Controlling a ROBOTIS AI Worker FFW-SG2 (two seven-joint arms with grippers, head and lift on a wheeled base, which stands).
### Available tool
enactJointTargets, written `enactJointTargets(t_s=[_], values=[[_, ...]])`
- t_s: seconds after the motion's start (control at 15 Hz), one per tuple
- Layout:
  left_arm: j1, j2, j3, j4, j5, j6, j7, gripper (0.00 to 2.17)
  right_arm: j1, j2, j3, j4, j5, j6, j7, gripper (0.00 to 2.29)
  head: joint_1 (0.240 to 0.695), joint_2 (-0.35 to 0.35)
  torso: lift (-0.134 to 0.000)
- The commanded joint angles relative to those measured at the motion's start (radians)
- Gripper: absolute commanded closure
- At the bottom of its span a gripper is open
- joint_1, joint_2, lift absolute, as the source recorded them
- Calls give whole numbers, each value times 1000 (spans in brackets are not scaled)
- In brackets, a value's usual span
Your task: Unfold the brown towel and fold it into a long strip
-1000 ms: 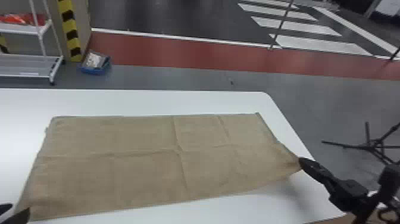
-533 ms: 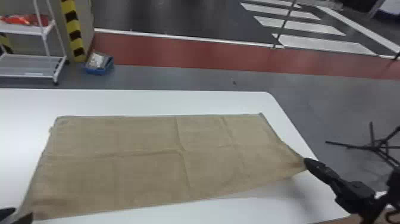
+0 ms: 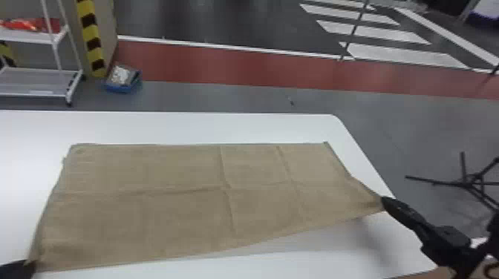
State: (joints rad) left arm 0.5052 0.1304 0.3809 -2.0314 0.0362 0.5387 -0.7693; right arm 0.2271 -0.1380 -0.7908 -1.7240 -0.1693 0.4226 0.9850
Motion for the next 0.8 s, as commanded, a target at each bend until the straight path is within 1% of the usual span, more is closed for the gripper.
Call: enactJointTargets(t_s=[0.0,0.13,0.2,0.27,0.4,0.53,0.6,0.73], values=[[9,0,12,-50,34,7,7,1791,2,0,-18,-16,-3,9,1,1683,695,-253,-123],[19,0,24,-121,65,44,50,1791,5,0,-34,-43,-1,12,1,1683,695,-263,-123],[16,2,36,-159,99,111,87,1791,3,-5,-47,-52,1,25,3,1683,695,-264,-123],[7,0,46,-196,123,166,119,1791,-6,-17,-48,-58,4,52,9,1683,695,-264,-123],[-19,-6,46,-268,154,268,191,1787,-45,-29,-41,-80,31,104,14,1683,695,-259,-123],[-59,-15,15,-320,203,338,282,1787,-123,-35,-16,-85,74,209,14,1683,695,-253,-123],[-97,-21,-16,-331,209,363,326,1787,-175,-38,-4,-81,94,270,14,1683,695,-250,-123],[-177,-34,-83,-323,189,375,407,1787,-278,-38,15,-62,154,362,8,1683,695,-246,-123]])
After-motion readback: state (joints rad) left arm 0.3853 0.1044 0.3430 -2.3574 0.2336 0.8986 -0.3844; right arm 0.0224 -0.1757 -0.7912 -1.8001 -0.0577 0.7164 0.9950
